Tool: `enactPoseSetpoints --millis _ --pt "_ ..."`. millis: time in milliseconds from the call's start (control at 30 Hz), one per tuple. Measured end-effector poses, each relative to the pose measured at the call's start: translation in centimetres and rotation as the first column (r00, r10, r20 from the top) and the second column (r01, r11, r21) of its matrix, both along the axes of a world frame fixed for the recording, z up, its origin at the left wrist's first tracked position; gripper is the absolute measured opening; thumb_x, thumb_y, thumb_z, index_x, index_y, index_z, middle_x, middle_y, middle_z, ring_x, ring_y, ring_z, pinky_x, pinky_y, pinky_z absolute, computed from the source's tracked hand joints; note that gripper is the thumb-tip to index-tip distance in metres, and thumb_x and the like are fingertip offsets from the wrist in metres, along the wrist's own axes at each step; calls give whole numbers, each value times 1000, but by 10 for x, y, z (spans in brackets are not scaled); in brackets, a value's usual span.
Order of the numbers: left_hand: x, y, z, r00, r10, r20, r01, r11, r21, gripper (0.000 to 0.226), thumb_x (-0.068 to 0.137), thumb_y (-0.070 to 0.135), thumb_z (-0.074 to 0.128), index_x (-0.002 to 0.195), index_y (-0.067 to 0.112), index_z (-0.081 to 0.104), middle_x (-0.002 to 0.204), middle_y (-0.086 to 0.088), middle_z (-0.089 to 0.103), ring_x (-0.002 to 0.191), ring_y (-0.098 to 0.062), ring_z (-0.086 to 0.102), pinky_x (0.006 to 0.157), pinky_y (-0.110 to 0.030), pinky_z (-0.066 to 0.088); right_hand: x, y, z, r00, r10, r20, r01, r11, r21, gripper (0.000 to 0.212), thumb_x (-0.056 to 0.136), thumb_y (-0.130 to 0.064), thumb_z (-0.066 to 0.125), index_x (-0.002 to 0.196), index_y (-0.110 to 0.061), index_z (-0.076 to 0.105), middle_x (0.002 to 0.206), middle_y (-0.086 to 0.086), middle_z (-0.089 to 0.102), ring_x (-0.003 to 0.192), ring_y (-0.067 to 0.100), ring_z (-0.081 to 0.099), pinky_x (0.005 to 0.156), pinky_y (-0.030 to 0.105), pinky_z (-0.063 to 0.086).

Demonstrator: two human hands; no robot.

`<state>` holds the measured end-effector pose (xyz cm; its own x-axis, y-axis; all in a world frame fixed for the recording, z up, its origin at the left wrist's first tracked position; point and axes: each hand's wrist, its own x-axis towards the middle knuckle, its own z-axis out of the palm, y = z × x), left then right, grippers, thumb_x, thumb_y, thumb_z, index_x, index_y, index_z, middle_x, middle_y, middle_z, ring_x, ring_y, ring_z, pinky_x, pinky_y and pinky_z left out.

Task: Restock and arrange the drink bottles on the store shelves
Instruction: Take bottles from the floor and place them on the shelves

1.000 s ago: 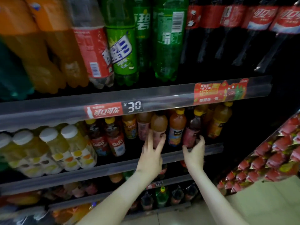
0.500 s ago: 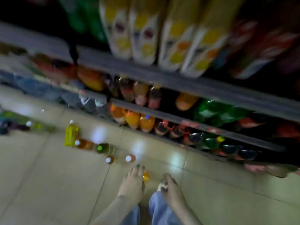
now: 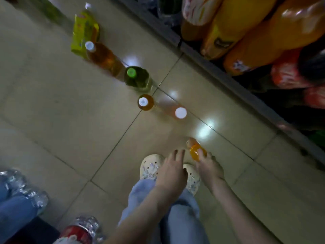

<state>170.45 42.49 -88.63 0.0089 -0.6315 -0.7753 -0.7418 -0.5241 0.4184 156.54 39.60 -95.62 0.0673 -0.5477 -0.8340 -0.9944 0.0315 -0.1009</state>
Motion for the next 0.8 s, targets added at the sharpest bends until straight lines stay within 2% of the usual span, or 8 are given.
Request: enactPoseSetpoints --millis 133,233,333,400,533,633,700,800 --pt "5 13 -16 1000 25 -13 -25 999 43 63 91 10 50 148 13 24 146 -8 32 129 -27 38 106 -32 31 -2 -1 8 994 109 31 -105 990 -94 41 97 -32 49 133 -26 31 107 16 60 95 33 61 68 34 44" --pt "13 19 16 999 17 -49 -15 999 41 65 91 10 52 149 16 23 148 -6 29 131 -27 38 105 -33 33 -1 -12 66 993 10 118 9 987 -161 26 94 -37 50 113 -21 45 95 8 65 84 32 62 60 29 33" --pt "21 10 80 993 -50 -111 47 998 -31 74 88 16 60 150 21 20 152 -5 25 135 -25 32 108 -30 28 7 -20 169 952 -85 294 147 969 -199 20 91 -36 56 92 -24 41 73 0 60 67 29 57 55 31 34" --pt "28 -5 135 979 -143 -145 130 987 -95 80 86 24 65 151 23 18 155 -5 23 139 -25 28 111 -30 23 9 -25 243 864 -221 452 317 937 -148 23 89 -33 61 83 -26 40 65 -5 55 61 20 54 55 35 39" --pt "42 -46 266 971 -157 -183 111 965 -239 78 74 37 76 141 24 37 135 -3 49 116 -26 53 91 -31 42 16 -47 385 597 -354 720 571 818 -71 23 77 -47 61 78 -28 48 66 -8 53 57 5 45 54 24 36" --pt "53 -72 372 975 -177 -134 134 950 -283 73 72 45 76 134 27 41 116 -3 60 105 -23 58 83 -26 43 24 -69 478 420 -377 825 670 743 -2 16 86 -19 70 89 -20 55 64 -15 56 53 -2 48 49 11 35" --pt "55 -81 433 974 -170 -150 118 945 -307 63 72 51 75 123 27 48 106 -2 65 101 -21 60 84 -29 48 28 -81 531 415 -352 839 660 751 -10 22 87 -14 67 103 -24 55 65 -10 52 50 1 45 47 13 35" --pt "53 -85 505 967 -168 -189 94 933 -348 42 71 55 74 101 35 52 98 5 65 98 -17 62 84 -29 49 26 -86 593 555 -264 789 610 774 -170 41 80 -30 74 113 -30 50 74 -4 48 63 9 48 59 21 39"
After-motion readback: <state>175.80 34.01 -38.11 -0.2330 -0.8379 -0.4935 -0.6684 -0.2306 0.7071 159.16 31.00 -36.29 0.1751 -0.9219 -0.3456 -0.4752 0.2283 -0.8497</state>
